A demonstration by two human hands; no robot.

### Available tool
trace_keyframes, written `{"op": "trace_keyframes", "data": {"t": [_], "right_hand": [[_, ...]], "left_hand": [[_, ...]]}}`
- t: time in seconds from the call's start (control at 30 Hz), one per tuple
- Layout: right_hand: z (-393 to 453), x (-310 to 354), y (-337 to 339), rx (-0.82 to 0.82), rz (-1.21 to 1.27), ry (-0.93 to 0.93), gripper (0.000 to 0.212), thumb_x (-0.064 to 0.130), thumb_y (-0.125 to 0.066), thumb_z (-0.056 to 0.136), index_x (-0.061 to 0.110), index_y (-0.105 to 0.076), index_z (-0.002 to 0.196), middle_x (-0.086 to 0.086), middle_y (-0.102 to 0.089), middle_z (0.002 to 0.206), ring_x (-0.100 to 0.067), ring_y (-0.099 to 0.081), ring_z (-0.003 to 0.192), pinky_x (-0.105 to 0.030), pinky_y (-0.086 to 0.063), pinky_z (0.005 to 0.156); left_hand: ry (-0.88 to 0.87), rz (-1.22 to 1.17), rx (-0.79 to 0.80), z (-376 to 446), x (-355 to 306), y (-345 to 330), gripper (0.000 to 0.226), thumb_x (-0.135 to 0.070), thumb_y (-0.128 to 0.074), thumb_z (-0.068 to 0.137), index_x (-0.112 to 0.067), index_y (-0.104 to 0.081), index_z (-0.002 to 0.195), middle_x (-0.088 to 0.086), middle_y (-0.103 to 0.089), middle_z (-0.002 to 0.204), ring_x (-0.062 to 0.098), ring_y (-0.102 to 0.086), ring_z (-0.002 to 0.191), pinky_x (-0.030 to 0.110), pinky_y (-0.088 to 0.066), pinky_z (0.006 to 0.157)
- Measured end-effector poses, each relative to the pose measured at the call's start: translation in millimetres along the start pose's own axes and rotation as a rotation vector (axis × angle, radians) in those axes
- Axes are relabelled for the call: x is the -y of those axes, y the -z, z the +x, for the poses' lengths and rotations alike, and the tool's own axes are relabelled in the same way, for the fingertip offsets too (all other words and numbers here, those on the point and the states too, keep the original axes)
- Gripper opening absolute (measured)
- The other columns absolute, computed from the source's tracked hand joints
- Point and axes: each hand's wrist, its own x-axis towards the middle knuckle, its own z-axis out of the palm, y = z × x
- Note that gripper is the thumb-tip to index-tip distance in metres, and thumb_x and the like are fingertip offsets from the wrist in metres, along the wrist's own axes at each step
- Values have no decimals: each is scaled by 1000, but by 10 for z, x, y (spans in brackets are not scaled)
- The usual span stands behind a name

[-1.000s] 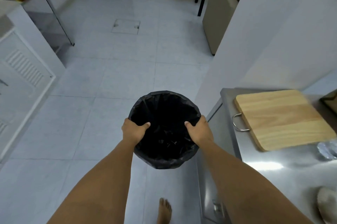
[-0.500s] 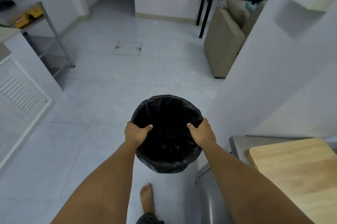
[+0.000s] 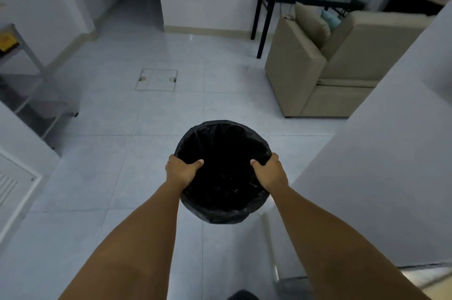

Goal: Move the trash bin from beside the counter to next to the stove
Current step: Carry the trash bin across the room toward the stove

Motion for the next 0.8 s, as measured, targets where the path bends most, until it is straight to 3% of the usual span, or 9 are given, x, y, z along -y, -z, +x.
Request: {"op": "trace_keyframes", "data": {"t": [0.13, 0.27, 0.53, 0.73, 0.8], "right_hand": [[487, 258, -15, -1, 30, 7, 74, 53, -58, 88, 8, -34, 142, -17, -55, 135, -39, -57, 121, -52, -48, 102], [1057, 462, -13, 8, 22, 3, 73, 53, -58, 89, 8, -35, 142, -16, -56, 133, -38, -57, 120, -51, -48, 101], [2397, 994, 183, 94, -12, -3, 73, 53, -58, 89, 8, -35, 142, -15, -57, 134, -37, -58, 120, -51, -49, 101], [3271, 1399, 329, 95, -23, 15, 71, 53, -57, 89, 10, -35, 141, -14, -57, 133, -37, -59, 120, -51, -50, 101], [3535, 1533, 341, 96, -25, 18, 71, 54, -57, 89, 10, -35, 140, -14, -57, 133, -37, -59, 119, -51, -50, 100]], "left_hand": [[-17, -8, 5, 498, -280, -74, 123, -68, -78, 37, -6, -52, 139, 15, -64, 135, 38, -62, 125, 52, -52, 105], [12, 8, -3, 899, -583, -267, 106, -54, -86, 57, -1, -46, 140, 18, -59, 138, 40, -57, 130, 53, -48, 108], [80, -12, 14, 2060, -1191, -709, 124, -70, -76, 36, -8, -52, 141, 14, -64, 135, 38, -61, 125, 53, -51, 105], [98, -18, -25, 2672, -1834, -1004, 105, -53, -85, 61, -4, -44, 143, 17, -58, 139, 40, -57, 129, 53, -47, 109], [98, -26, -31, 2891, -2002, -1068, 107, -55, -85, 59, -4, -44, 144, 16, -59, 139, 40, -57, 129, 52, -48, 109]]}}
